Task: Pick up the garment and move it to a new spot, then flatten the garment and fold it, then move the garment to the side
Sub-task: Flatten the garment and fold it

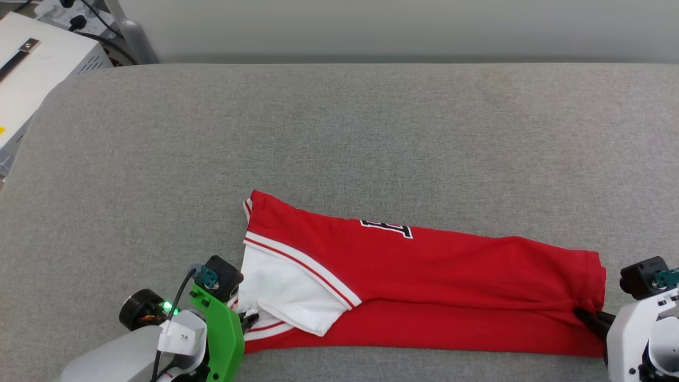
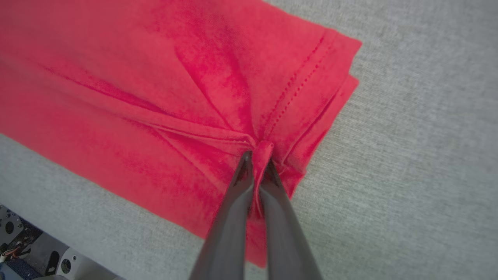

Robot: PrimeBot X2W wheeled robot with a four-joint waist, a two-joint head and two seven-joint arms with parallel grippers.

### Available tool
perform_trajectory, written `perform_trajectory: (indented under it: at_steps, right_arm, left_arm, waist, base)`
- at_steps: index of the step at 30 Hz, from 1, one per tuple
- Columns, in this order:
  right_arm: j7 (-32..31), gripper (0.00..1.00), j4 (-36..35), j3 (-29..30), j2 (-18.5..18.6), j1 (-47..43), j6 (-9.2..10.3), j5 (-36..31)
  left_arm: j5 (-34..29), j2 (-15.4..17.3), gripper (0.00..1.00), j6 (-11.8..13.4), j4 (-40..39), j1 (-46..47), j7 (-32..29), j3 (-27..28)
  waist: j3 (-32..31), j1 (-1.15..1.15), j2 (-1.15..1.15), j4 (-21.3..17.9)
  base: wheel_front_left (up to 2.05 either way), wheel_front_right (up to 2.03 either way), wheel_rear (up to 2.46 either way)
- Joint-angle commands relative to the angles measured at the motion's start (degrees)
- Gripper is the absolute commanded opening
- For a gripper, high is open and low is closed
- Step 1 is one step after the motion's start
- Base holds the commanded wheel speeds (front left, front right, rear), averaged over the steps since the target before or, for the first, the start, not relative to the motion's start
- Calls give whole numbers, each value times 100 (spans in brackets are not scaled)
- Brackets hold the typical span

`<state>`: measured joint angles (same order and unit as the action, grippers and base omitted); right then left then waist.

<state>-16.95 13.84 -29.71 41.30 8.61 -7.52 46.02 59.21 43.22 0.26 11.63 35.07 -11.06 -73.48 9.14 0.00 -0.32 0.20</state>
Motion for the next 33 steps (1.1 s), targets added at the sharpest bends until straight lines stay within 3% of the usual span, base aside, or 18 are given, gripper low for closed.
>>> perform_trajectory:
  at_steps: [1,2,3,4,5,10,21,25,33]
  right_arm:
    - [-44,0,45,37,-78,-99,3,-63]
    - [-66,0,62,48,-114,-115,3,-72]
    - [-79,24,69,59,-152,-127,3,-94]
    - [-81,44,55,62,-184,-123,3,-119]
    - [-82,100,26,79,-211,-117,3,-116]
    - [29,100,-207,274,-192,-140,3,-72]
    - [-212,100,-709,1536,14,-492,3,568]
    - [-555,100,-543,1963,20,-703,3,979]
    - [-890,100,-241,2178,-137,-870,3,1139]
  left_arm:
    - [71,-69,0,-18,89,-143,44,13]
    - [79,-103,0,-28,133,-157,67,14]
    - [80,-140,0,-15,194,-170,129,30]
    - [88,-161,13,10,239,-196,213,60]
    - [83,-182,100,50,274,-233,347,101]
    - [-175,-110,100,361,266,-370,976,219]
    - [-572,-78,100,1692,-195,-617,2409,924]
    - [-812,-199,100,2012,-272,-700,2566,1190]
    - [-1720,-578,100,2483,-497,-1034,2603,2119]
  waist:
    - [40,0,32,-4]
    - [40,0,32,-2]
    - [28,0,32,-2]
    - [2,0,32,-17]
    - [-27,0,32,-37]
    - [-220,0,32,-71]
    - [-393,0,32,89]
    - [-356,0,32,191]
    - [-192,0,32,373]
  base:
    - [0,0,0]
    - [0,0,0]
    - [0,0,0]
    - [0,0,0]
    - [0,0,0]
    - [0,0,0]
    - [0,0,0]
    - [0,0,0]
    - [0,0,0]
